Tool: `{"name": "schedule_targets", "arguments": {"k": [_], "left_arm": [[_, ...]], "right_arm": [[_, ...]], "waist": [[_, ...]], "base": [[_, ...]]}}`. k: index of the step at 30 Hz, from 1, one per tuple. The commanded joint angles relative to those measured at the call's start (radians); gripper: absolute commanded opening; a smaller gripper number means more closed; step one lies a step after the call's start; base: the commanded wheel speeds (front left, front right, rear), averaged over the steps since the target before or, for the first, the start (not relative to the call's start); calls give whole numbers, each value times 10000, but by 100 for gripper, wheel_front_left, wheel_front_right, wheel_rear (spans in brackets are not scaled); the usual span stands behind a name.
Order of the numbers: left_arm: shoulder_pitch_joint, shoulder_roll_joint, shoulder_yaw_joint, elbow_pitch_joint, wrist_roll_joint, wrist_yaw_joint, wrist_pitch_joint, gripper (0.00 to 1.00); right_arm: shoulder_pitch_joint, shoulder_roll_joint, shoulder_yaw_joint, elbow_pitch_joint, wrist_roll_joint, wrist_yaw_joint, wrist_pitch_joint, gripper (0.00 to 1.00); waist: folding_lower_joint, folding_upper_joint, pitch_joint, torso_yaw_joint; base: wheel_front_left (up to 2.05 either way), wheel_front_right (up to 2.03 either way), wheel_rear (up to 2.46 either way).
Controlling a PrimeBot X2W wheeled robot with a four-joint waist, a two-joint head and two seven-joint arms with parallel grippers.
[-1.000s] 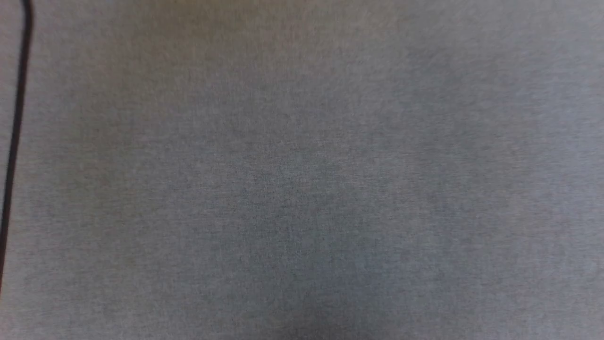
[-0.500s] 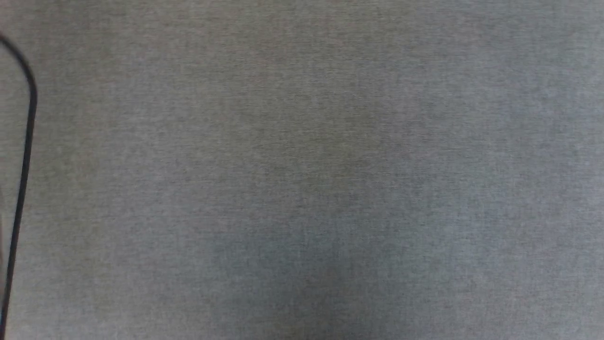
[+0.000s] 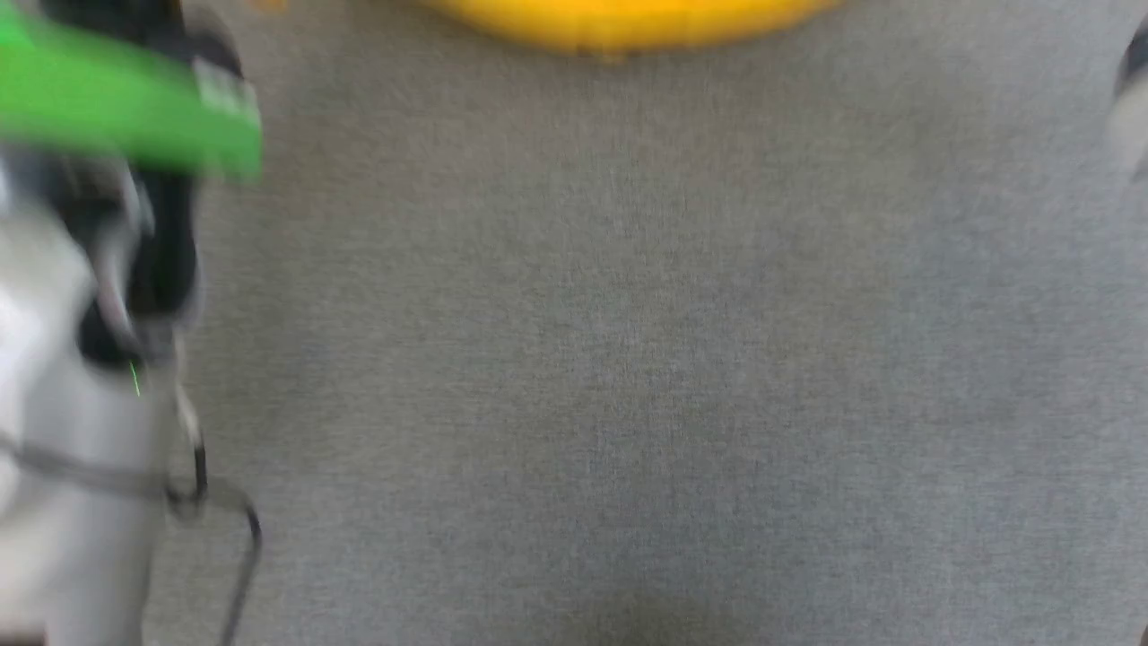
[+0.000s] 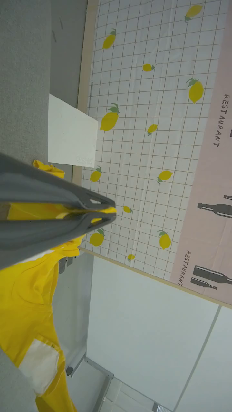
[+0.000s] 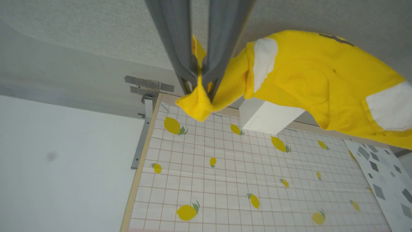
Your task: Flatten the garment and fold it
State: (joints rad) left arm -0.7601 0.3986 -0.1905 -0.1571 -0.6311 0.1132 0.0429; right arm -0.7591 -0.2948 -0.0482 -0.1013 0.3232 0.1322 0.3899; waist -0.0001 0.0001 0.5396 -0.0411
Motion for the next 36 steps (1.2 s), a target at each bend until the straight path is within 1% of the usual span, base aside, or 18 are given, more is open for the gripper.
{"name": "schedule_targets", "arguments": {"k": [1,3,6,11,14,18,23,25,29,33,36], "left_arm": [[965,92,110,-440,38,295,-71,0],[2164,90,189,-915,10,615,-92,0],[3767,186,129,-1287,-66,843,52,0],[6209,524,-257,-1322,-98,906,379,0],[7343,582,-555,-1186,-264,902,625,0],[8619,708,-841,-1119,-569,941,1071,0],[9932,1292,-1083,-941,-858,908,1891,0],[10306,1528,-1208,-794,-915,912,2259,0],[10918,1794,-1454,-494,-1060,999,2886,0],[11421,1896,-1571,-340,-1276,1118,3289,0],[11654,2012,-1542,-352,-1371,1178,3430,0]], "right_arm": [[784,276,-141,-489,141,-15,121,0],[1763,549,-261,-1055,181,-15,245,0],[3093,966,-384,-1679,253,-15,329,0],[5302,1758,-606,-2239,409,-15,369,0],[6485,2042,-813,-2235,584,-15,424,0],[7979,2184,-1100,-2145,689,-15,471,0],[9582,2256,-1561,-1905,1047,-15,667,0],[10091,2277,-1805,-1743,1214,-15,760,0],[11027,2309,-2119,-1308,1450,-15,1015,0],[11905,2292,-2201,-840,1647,-15,1396,0],[12282,2271,-2293,-636,1774,-15,1580,0]], "waist": [[1,-1,-1177,227],[1,-1,-1514,238],[1,-1,-1969,242],[1,-1,-2735,232],[1,-1,-3158,227],[1,-1,-3664,190],[1,-1,-4168,130],[1,-1,-4305,117],[1,-1,-4540,147],[1,-1,-4697,193],[1,-1,-4775,221]], "base": [[0,0,0],[0,0,0],[0,0,0],[0,0,0],[0,0,0],[0,0,0],[0,0,0],[0,0,0],[0,0,0],[0,0,0],[0,0,0]]}}
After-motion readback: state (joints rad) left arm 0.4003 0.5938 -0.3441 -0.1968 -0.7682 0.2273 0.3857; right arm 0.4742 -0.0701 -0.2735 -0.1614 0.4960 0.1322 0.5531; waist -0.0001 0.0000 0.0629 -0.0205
